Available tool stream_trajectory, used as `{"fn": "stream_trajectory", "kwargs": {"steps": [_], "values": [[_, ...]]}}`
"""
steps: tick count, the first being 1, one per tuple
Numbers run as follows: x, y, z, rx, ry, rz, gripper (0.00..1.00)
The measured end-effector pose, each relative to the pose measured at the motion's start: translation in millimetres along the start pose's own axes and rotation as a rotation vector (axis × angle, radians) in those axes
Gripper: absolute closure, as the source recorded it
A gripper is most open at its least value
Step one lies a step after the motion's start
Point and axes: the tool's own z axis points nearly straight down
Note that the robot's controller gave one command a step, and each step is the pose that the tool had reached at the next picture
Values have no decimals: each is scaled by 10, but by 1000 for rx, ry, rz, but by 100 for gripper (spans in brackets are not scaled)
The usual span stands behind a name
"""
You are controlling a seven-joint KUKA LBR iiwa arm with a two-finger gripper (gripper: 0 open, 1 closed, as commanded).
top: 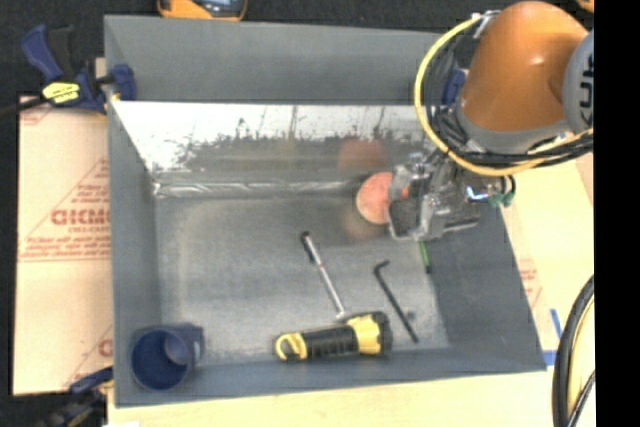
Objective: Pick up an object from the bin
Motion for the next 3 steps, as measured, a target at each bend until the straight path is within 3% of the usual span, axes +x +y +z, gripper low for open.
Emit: {"fn": "stream_trajectory", "kwargs": {"steps": [1, 2, 3], "values": [[-95, -144, 295, 1, -1, -379, 100], [346, -150, 742, -2, 3, -408, 100], [327, -376, 878, 1, -2, -730, 100]]}}
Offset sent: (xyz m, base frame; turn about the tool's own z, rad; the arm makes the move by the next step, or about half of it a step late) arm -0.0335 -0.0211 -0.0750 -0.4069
